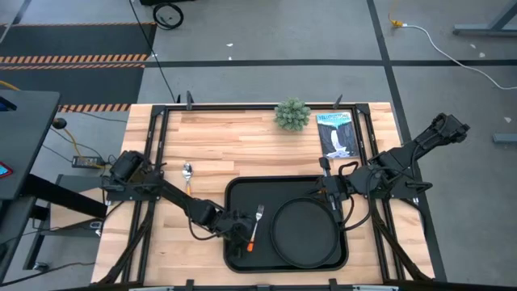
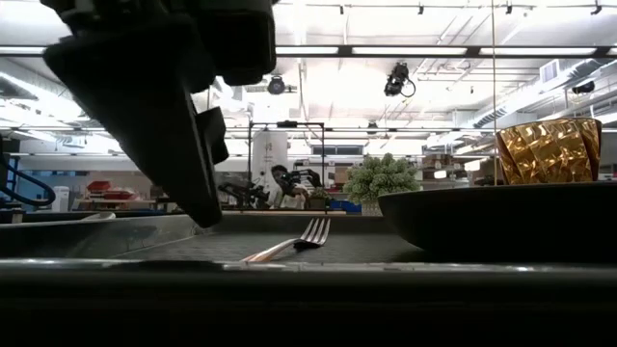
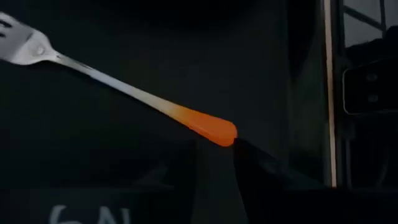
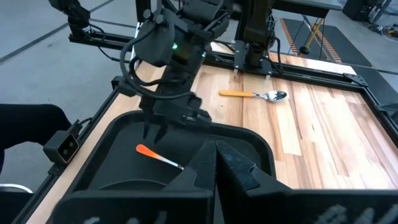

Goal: Pick and place plate/cup/fork/spoon on tray
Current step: Put the orange fork to the left of the black plate on the black serving tray

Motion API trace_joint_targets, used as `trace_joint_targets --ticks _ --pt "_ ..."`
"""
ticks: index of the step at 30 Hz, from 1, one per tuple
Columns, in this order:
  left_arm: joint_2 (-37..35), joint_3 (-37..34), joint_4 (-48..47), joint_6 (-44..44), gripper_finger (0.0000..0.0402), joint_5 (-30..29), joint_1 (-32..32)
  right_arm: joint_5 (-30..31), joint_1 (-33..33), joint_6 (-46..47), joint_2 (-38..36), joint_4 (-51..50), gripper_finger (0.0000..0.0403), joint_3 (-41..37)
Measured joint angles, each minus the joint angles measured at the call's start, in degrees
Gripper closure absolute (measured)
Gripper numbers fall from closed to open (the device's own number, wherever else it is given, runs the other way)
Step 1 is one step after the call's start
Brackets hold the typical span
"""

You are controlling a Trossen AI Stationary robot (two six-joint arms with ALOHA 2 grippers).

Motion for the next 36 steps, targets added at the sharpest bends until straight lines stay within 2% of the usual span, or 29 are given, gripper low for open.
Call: trace_joint_targets --ticks 6,21,26,31,36 --pt "0.57 0.02 1.02 3.19 0.0292 -1.41 -0.57 0.0 -0.06 -0.02 0.01 1.04 0.0391 0.0" --pt "2.8 0.02 4.05 2.81 0.0292 -2.64 -2.02 0.33 -0.07 -0.03 0.01 1.87 0.0391 -0.04" --pt "2.68 0.16 4.0 4.57 0.0292 -7.58 -1.89 0.37 -0.07 -0.02 0.01 1.91 0.0391 -0.04" --pt "2.62 5.87 -5.13 10.78 0.0292 -12.52 -1.17 0.48 -0.07 -0.02 0.01 1.87 0.0391 -0.04" --pt "2.47 14.6 -20.84 25.6 0.0292 -19.02 -0.95 0.91 -0.07 -0.02 0.01 1.89 0.0391 -0.04"
